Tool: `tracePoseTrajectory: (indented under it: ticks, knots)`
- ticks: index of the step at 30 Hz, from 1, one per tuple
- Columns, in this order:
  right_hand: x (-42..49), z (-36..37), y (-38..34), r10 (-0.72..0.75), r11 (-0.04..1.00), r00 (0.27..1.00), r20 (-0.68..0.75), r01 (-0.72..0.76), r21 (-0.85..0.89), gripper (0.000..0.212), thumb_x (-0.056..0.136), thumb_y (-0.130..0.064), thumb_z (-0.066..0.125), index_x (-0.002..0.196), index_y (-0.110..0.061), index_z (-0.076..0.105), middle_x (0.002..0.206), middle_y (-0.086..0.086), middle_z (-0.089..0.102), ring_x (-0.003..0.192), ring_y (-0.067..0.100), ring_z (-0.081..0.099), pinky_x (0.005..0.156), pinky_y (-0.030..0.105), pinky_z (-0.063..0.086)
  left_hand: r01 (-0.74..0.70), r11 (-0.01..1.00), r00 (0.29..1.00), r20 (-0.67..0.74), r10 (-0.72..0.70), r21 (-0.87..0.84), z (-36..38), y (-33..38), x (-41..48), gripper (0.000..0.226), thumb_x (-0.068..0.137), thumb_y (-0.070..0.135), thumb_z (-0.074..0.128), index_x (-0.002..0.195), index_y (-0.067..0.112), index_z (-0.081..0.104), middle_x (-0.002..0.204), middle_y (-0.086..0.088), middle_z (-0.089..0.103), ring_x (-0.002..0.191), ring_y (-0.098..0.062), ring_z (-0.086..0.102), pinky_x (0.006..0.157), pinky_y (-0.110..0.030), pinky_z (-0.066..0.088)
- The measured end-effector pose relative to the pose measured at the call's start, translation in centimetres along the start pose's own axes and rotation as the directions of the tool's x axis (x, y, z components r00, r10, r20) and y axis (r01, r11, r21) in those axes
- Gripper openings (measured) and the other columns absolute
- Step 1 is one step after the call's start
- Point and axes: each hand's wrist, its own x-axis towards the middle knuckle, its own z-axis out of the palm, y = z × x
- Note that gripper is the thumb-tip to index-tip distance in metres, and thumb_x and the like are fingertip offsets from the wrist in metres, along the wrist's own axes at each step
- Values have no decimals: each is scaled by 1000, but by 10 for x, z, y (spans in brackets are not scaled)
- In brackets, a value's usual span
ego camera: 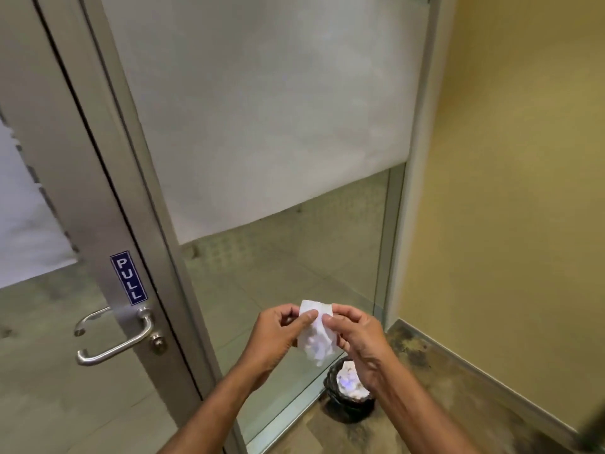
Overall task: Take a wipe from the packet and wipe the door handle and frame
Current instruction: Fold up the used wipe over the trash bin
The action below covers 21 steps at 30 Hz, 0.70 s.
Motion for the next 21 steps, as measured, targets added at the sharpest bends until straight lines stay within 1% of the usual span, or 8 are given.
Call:
tracePoseTrajectory:
  ticks: [2, 4, 6, 8, 12, 16, 19, 21]
  knots:
    - [7, -22, -6, -39, 999, 999, -38, 38, -23, 25, 79, 6, 77, 103, 1, 71, 85, 15, 80, 71, 23, 74, 65, 33, 61, 28, 999, 999, 14, -28, 16, 26, -3, 11, 23, 86, 32, 81, 88, 9, 77, 74, 0, 78, 62, -3, 65, 55, -15, 48]
    - [15, -42, -11, -63, 997, 995, -76, 60, -38, 24, 79, 5, 78, 102, 0, 72, 93, 22, 78, 79, 30, 71, 83, 53, 58, 52, 998, 998, 21, -52, 20, 50, -6, 21, 19, 85, 22, 82, 90, 6, 75, 73, 0, 76, 61, -3, 65, 54, -15, 48]
    - [23, -61, -15, -67, 997, 992, -109, 63, -44, 20, 81, 5, 76, 100, 0, 72, 94, 23, 78, 80, 32, 71, 87, 61, 55, 86, 996, 996, 19, -86, -10, 69, -11, 31, 15, 85, 12, 81, 95, 4, 74, 76, -8, 76, 64, -7, 68, 55, -16, 49]
    - [30, -78, -17, -66, 997, 990, -126, 60, -55, 19, 82, 7, 74, 101, 2, 72, 94, 23, 78, 82, 34, 72, 84, 57, 58, 99, 995, 995, 20, -99, -31, 85, -15, 39, 16, 87, 7, 78, 102, 6, 75, 80, -17, 76, 69, -14, 70, 58, -18, 52]
    - [47, -107, -16, -82, 993, 983, -162, 67, -94, 18, 85, 10, 71, 102, 5, 70, 96, 26, 76, 79, 30, 72, 77, 43, 59, 95, 995, 994, 52, -93, -31, 109, -30, 62, 29, 89, 5, 75, 117, 11, 72, 76, -6, 74, 70, -13, 70, 65, -21, 56]
    - [68, -127, -8, -84, 989, 970, -230, 54, -135, 16, 85, 9, 69, 98, 0, 73, 90, 21, 78, 72, 22, 73, 66, 34, 62, 132, 991, 977, 175, -124, -33, 125, -53, 86, 37, 84, 16, 82, 119, 19, 71, 77, -2, 76, 74, -10, 73, 65, -18, 55]
    - [85, -136, 2, -68, 992, 956, -286, 33, -126, 18, 85, 9, 69, 98, -2, 73, 86, 17, 79, 69, 21, 72, 62, 32, 61, 191, 982, 941, 286, -180, -9, 133, -75, 102, 47, 79, 20, 88, 121, 26, 69, 90, -8, 81, 87, -21, 78, 78, -30, 63]
    - [96, -137, 9, -58, 993, 945, -322, 20, -119, 18, 84, 10, 68, 97, -2, 73, 81, 12, 80, 66, 18, 72, 59, 30, 60, 229, 973, 926, 313, -210, -25, 135, -89, 116, 48, 78, 15, 88, 122, 21, 69, 96, -13, 81, 93, -29, 78, 86, -39, 62]
